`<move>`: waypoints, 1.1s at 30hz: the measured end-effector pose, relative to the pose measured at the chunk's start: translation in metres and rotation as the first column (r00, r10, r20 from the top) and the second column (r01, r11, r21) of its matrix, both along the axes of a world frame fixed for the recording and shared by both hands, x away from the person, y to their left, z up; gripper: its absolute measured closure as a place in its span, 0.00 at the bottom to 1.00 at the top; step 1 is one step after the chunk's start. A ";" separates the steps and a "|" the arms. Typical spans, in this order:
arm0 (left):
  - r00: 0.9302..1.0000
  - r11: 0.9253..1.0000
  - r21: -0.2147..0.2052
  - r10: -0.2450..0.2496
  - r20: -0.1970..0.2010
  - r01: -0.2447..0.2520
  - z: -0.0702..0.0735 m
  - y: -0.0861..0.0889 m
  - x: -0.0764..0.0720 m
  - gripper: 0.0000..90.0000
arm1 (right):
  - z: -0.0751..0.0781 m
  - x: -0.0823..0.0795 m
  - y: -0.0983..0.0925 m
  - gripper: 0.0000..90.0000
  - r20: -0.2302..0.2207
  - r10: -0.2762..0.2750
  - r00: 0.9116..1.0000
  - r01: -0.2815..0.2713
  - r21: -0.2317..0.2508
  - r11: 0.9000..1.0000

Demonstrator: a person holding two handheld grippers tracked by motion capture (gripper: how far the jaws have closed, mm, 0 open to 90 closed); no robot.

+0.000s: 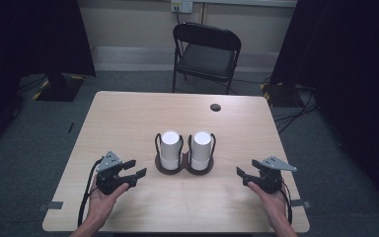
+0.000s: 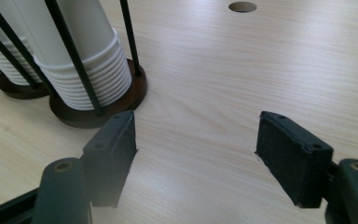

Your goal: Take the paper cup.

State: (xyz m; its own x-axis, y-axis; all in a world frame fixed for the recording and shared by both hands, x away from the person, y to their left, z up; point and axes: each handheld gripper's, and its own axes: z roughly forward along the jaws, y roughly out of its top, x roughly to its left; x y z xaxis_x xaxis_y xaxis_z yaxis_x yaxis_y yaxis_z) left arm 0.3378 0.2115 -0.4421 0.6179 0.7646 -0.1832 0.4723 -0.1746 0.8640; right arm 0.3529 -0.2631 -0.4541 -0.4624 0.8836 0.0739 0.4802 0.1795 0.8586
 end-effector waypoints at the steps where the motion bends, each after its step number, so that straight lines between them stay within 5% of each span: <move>1: 1.000 1.000 -0.013 -0.004 -0.006 0.004 0.000 0.000 0.000 0.49 | 0.003 0.001 -0.002 0.32 0.001 0.007 1.000 -0.007 0.003 1.000; 7: 0.999 0.998 -0.057 -0.042 -0.009 0.041 0.002 -0.002 0.000 0.43 | 0.007 0.002 -0.003 0.32 -0.006 0.022 1.000 -0.022 -0.012 1.000; 22: 0.999 0.999 -0.007 -0.046 -0.002 0.046 0.000 -0.001 -0.005 0.27 | 0.018 -0.004 0.015 0.29 -0.014 0.111 0.994 -0.111 0.014 0.994; 33: 0.998 0.998 -0.020 -0.066 0.014 0.066 0.000 0.001 -0.008 0.18 | 0.029 -0.007 0.029 0.29 0.020 0.166 0.986 -0.167 0.044 0.985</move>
